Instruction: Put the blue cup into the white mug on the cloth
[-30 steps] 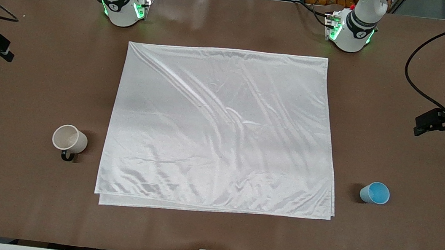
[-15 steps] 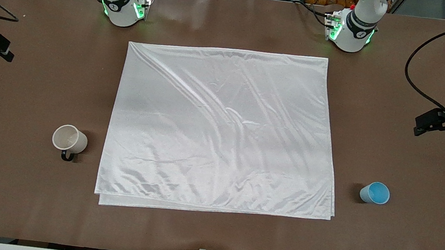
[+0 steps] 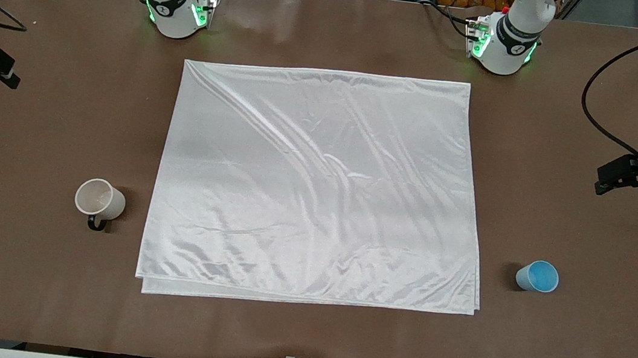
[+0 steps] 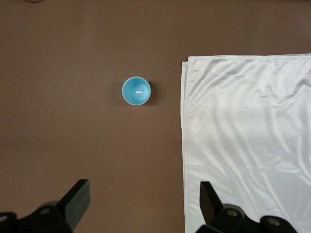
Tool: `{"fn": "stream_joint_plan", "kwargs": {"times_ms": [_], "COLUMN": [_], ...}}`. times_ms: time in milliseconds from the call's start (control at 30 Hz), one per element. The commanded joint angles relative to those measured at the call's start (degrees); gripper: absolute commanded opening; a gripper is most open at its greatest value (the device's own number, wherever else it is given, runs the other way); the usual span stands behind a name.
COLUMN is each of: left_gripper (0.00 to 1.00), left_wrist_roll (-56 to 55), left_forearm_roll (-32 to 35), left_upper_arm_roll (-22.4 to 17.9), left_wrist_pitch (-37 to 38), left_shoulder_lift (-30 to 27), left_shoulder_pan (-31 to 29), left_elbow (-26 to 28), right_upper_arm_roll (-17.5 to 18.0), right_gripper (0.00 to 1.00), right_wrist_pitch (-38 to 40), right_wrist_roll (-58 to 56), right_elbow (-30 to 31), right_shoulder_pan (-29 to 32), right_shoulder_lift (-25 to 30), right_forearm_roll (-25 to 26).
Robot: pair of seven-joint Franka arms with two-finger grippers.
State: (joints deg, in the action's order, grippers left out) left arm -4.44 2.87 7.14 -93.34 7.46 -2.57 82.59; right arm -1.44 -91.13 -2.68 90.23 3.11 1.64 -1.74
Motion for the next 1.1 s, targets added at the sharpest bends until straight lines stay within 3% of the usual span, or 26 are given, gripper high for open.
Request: {"fn": "stream_joint_plan", "kwargs": {"times_ms": [0,567,1067], "left_gripper": [1.00,1.00,1.00], "left_wrist_roll": [0.1,0.1,0.4], "left_forearm_roll": [1.1,1.3,6.5], "left_upper_arm_roll": [0.1,0.4,0.2], "left_wrist_pitch": [0.5,0.7,-0.4], "left_shoulder_lift": [-1.0,-2.9,0.4], "left_shoulder_pan": [0.0,0.1,0.0], "left_elbow": [-0.1,0.1,0.2], "right_upper_arm_roll": [-0.1,-0.1,-0.1], "right_gripper": [1.00,1.00,1.00], "right_wrist_pitch": [-1.4,-8.5,-14.4], "right_wrist_roll": [0.7,0.7,0.7], "right_elbow": [-0.1,0.1,0.0], "right_shoulder_pan": [-0.2,0.2,0.4], "right_shoulder_lift": [-1.1,-8.0,-14.1], "right_forearm_roll": [-0.5,-0.6,-1.3]}}
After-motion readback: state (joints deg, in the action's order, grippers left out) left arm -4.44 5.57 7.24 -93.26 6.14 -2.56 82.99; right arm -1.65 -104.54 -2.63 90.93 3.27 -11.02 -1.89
